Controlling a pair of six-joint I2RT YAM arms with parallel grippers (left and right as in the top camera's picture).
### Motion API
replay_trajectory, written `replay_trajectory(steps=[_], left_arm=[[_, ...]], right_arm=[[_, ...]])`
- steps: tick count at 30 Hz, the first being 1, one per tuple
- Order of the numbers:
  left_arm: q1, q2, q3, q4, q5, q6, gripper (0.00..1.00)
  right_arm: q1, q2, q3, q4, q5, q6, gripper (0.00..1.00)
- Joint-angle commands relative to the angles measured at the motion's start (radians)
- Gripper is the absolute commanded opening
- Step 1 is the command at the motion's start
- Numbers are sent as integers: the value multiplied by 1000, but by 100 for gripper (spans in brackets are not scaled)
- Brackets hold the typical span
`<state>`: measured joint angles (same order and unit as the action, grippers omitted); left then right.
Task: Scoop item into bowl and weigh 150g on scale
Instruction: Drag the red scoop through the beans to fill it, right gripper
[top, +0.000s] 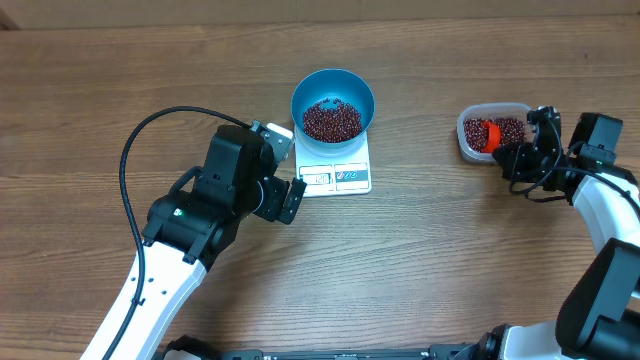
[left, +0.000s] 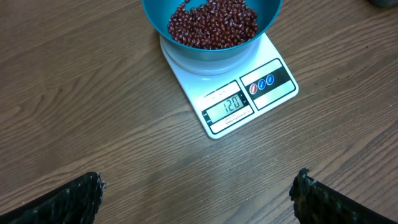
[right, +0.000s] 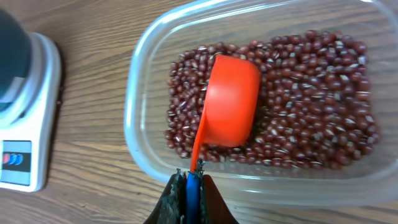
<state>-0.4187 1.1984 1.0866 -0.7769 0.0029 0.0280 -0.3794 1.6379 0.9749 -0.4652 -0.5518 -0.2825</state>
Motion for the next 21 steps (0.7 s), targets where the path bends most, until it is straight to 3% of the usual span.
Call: replay_trajectory(steps=[1,17,21], left_arm=[[-3,6,-4,3,-8,-9,100],[-3,6,-4,3,-8,-9,100],[-3,6,-4,3,-8,-9,99]], right_arm=[[2,9,-5,-1,-111,7,4],[-44,9,-5,3,-168,58,4],[-85,9,-5,3,-169,146,4]])
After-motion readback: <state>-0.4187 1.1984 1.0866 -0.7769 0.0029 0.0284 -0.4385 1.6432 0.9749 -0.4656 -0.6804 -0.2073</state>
